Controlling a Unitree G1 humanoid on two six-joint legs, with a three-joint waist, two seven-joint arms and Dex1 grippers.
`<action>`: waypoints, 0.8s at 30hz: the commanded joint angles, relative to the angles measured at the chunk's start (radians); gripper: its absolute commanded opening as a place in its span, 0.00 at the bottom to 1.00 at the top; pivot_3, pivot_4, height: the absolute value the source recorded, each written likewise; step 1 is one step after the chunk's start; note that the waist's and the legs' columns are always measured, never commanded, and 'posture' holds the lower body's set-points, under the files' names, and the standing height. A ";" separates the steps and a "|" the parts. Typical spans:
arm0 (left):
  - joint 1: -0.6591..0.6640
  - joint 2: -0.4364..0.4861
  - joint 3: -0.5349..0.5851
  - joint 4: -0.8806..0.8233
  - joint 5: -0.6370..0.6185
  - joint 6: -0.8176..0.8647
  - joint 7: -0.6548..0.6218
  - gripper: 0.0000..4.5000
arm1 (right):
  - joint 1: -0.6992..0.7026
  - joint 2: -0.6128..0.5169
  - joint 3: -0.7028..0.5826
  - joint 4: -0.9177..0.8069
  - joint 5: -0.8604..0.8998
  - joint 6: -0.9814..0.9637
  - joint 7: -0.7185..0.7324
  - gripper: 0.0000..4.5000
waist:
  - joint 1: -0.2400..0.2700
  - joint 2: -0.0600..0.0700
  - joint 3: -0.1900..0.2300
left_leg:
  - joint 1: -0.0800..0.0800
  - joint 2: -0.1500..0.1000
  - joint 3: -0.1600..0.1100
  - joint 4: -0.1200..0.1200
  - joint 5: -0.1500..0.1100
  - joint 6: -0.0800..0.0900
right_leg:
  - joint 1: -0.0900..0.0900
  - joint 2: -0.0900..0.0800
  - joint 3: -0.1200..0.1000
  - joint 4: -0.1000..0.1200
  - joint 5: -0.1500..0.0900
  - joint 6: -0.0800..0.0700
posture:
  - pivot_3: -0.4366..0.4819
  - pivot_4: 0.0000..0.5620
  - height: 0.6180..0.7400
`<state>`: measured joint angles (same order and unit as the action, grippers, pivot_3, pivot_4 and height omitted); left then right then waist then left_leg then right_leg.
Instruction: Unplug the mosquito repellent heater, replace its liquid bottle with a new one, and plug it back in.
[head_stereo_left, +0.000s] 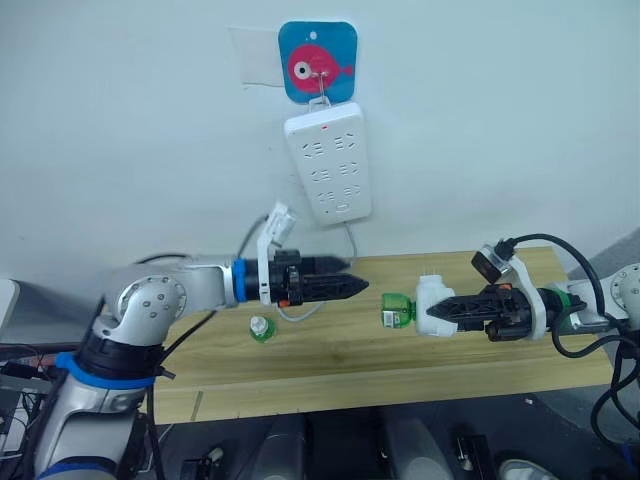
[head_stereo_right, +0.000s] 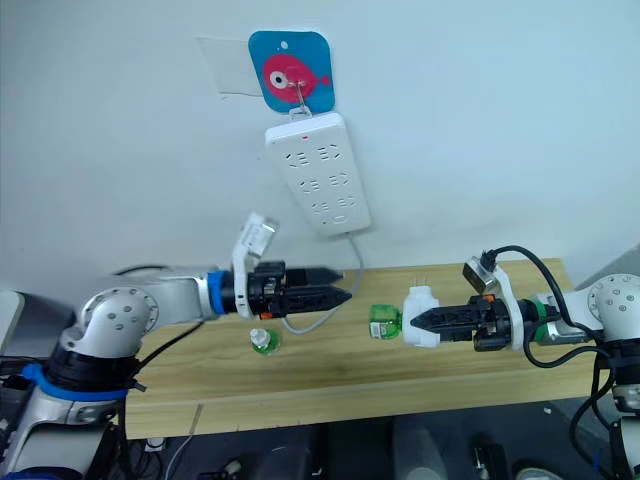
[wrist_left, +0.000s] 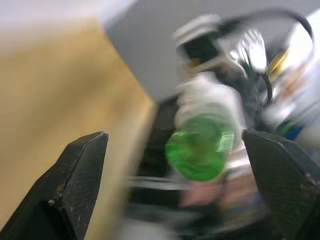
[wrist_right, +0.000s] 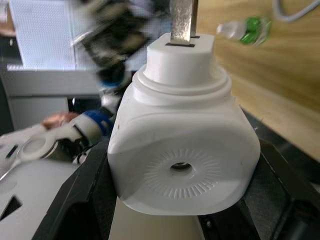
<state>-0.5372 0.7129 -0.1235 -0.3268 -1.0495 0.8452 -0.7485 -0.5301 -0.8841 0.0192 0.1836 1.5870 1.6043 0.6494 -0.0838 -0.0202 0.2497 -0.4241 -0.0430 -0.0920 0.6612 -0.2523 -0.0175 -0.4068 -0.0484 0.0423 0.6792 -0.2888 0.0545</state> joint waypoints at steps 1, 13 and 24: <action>0.111 -0.002 -0.069 -0.061 0.378 -0.453 -0.165 1.00 | -0.022 -0.008 -0.030 0.009 0.015 0.010 0.026 0.67 | -0.001 0.000 0.000 | 0.001 0.000 0.002 -0.001 0.000 0.000 | 0.000 0.000 0.001 0.000 0.000 0.000 | 0.34 0.46 1.00; 0.140 -0.253 -0.119 0.432 0.942 -1.783 -0.270 1.00 | -0.063 -0.004 0.004 0.027 0.050 0.010 0.027 0.67 | 0.035 -0.001 0.002 | -0.001 0.000 0.002 0.002 0.000 0.001 | 0.000 -0.004 0.001 -0.001 0.003 0.001 | 0.34 0.48 1.00; 0.039 -0.324 -0.183 0.628 1.043 -1.963 -0.161 1.00 | -0.072 0.005 0.016 0.013 0.150 0.010 -0.037 0.67 | 0.022 -0.001 0.002 | -0.001 0.000 0.001 0.003 -0.001 0.003 | 0.000 -0.004 -0.002 0.000 0.003 0.002 | 0.33 0.48 1.00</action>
<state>-0.4858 0.3939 -0.3033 0.3196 -0.0117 -1.0882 -0.9448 -0.5828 -0.8790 0.0463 0.2186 1.6852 1.6069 0.6148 -0.0617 -0.0214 0.2520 -0.4253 -0.0434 -0.0908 0.6638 -0.2533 -0.0149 -0.4067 -0.0521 0.0407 0.6791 -0.2854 0.0562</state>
